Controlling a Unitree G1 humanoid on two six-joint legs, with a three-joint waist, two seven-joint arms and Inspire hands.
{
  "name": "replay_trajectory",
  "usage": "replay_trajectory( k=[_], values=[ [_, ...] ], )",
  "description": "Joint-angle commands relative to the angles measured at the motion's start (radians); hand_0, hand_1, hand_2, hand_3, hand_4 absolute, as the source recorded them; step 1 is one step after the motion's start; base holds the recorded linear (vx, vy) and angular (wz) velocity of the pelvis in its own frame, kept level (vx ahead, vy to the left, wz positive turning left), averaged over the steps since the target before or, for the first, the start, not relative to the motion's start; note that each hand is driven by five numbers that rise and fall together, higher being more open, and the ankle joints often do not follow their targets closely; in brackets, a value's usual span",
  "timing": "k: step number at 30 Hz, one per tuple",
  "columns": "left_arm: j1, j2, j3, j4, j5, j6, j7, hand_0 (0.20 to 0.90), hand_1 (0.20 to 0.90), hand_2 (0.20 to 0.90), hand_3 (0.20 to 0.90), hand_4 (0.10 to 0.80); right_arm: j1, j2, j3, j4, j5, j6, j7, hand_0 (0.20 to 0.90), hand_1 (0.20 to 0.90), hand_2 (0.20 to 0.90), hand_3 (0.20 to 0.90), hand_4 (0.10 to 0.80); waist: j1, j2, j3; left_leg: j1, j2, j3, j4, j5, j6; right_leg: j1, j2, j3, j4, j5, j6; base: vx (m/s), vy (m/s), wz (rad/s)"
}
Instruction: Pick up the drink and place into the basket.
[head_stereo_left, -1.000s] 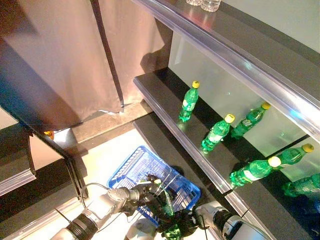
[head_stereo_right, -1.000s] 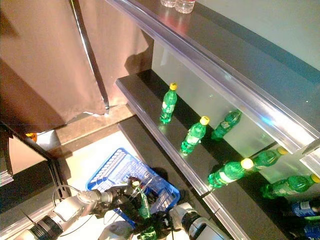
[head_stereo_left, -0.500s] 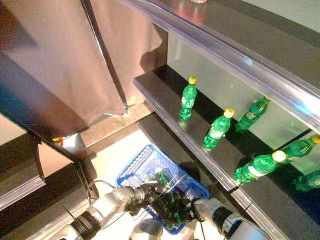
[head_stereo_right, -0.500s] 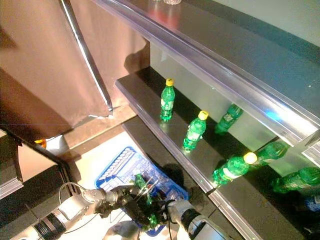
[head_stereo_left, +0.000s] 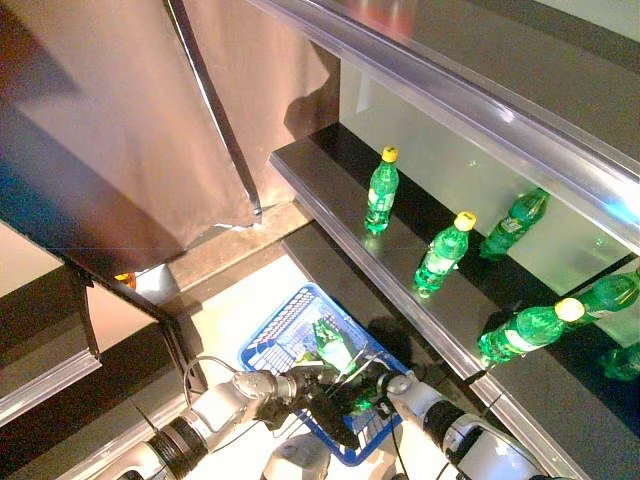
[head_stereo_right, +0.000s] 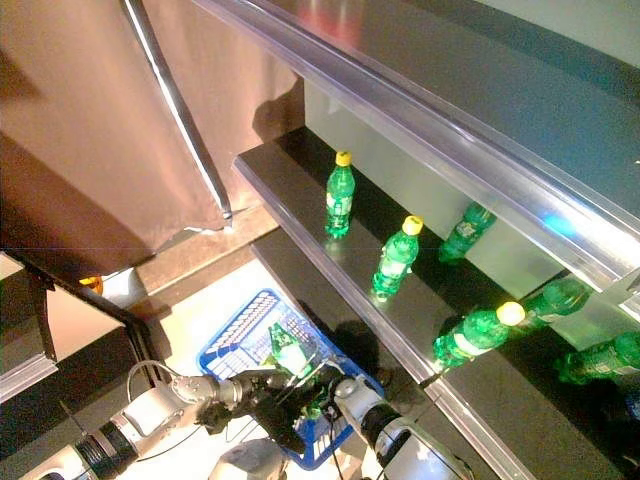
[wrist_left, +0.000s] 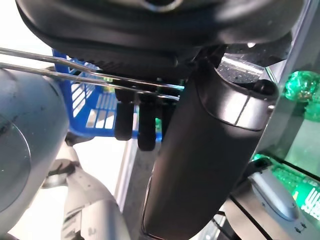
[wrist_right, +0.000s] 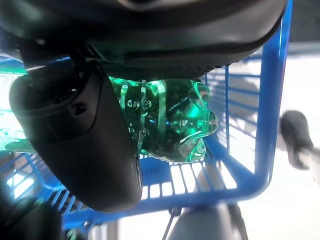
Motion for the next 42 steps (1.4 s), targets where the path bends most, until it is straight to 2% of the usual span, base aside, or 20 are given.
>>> replay_trajectory(
  k=[1,9,19,25,27,29,32,34,37,42],
  values=[
    [0.035,-0.322,-0.101,-0.317,-0.421,-0.168,-0.267,0.3,0.3,0.3,0.2,0.1,-0.132,0.018,-0.001,0.003,-0.033,-0.093,-0.031,0.9,0.9,0.9,0.9,0.8,-0.012,0.033,-0.074,-0.043,-0.011,0.041,0.058,-0.1,0.002,-0.093,-0.032,0.029,0.109,0.009,0.006,-0.052,0.04,0.01],
    [-0.006,-0.32,-0.081,-0.322,-0.468,-0.198,-0.227,0.3,0.3,0.3,0.2,0.1,-0.163,0.001,-0.01,0.028,-0.068,-0.084,-0.052,0.9,0.9,0.9,0.9,0.8,-0.018,0.041,-0.053,-0.049,-0.017,0.051,0.056,-0.105,0.005,-0.11,-0.046,0.036,0.102,0.026,0.018,-0.047,0.03,0.0],
    [0.011,-0.308,-0.051,-0.311,-0.463,-0.215,-0.2,0.3,0.3,0.3,0.2,0.1,-0.154,-0.006,-0.019,0.041,-0.029,-0.07,-0.057,0.9,0.9,0.9,0.9,0.8,-0.008,0.027,-0.066,-0.032,-0.023,0.057,0.059,-0.123,0.013,-0.103,-0.055,0.045,0.093,0.035,0.032,0.0,0.0,0.0],
    [0.023,-0.265,0.009,-0.289,-0.415,-0.268,-0.086,0.3,0.3,0.3,0.2,0.1,-0.1,-0.018,-0.012,-0.015,0.0,-0.165,0.011,0.9,0.9,0.9,0.9,0.8,-0.007,0.005,-0.077,-0.014,-0.024,0.06,0.061,-0.138,0.014,-0.094,-0.055,0.054,0.076,0.047,0.046,0.012,-0.022,-0.02],
    [0.042,-0.245,0.047,-0.282,-0.393,-0.281,-0.042,0.3,0.3,0.3,0.2,0.1,-0.066,-0.034,-0.004,-0.072,-0.02,-0.195,0.013,0.9,0.9,0.9,0.9,0.8,-0.012,-0.006,-0.083,-0.007,-0.023,0.065,0.057,-0.141,0.014,-0.094,-0.053,0.06,0.07,0.05,0.052,0.017,-0.075,-0.1],
    [0.091,-0.218,0.117,-0.292,-0.373,-0.286,-0.006,0.3,0.3,0.3,0.2,0.1,0.007,-0.079,0.013,-0.234,-0.044,-0.193,-0.01,0.9,0.9,0.9,0.9,0.8,-0.023,-0.021,-0.085,0.004,-0.016,0.079,0.051,-0.147,0.013,-0.093,-0.049,0.074,0.06,0.053,0.06,-0.005,-0.102,-0.16],
    [0.181,-0.184,0.231,-0.31,-0.359,-0.293,0.013,0.3,0.3,0.3,0.2,0.1,0.148,-0.165,-0.001,-0.485,-0.058,-0.183,-0.026,0.9,0.9,0.9,0.9,0.8,-0.047,-0.038,-0.077,0.017,-0.004,0.102,0.046,-0.156,0.014,-0.094,-0.04,0.101,0.048,0.059,0.065,-0.027,-0.108,-0.29],
    [0.236,-0.167,0.304,-0.312,-0.364,-0.322,0.023,0.3,0.3,0.3,0.2,0.1,0.255,-0.234,-0.029,-0.619,-0.051,-0.225,-0.012,0.9,0.9,0.9,0.9,0.8,-0.069,-0.046,-0.07,0.024,0.007,0.12,0.042,-0.16,0.013,-0.097,-0.032,0.12,0.044,0.06,0.067,-0.06,-0.104,-0.41],
    [0.289,-0.152,0.437,-0.249,-0.407,-0.382,0.033,0.3,0.3,0.3,0.2,0.1,0.426,-0.317,-0.139,-0.781,-0.042,-0.316,0.054,0.9,0.9,0.9,0.9,0.8,-0.129,-0.057,-0.061,0.037,0.026,0.154,0.035,-0.165,0.013,-0.106,-0.014,0.155,0.044,0.06,0.066,-0.087,-0.101,-0.49],
    [0.303,-0.179,0.583,-0.055,-0.465,-0.509,0.051,0.3,0.3,0.3,0.2,0.1,0.59,-0.374,-0.31,-0.837,0.027,-0.434,0.223,0.9,0.9,0.9,0.9,0.8,-0.231,-0.07,-0.073,0.049,0.041,0.225,0.036,-0.181,0.009,-0.116,0.02,0.222,0.038,0.047,0.051,-0.06,-0.061,-0.55]
  ],
)
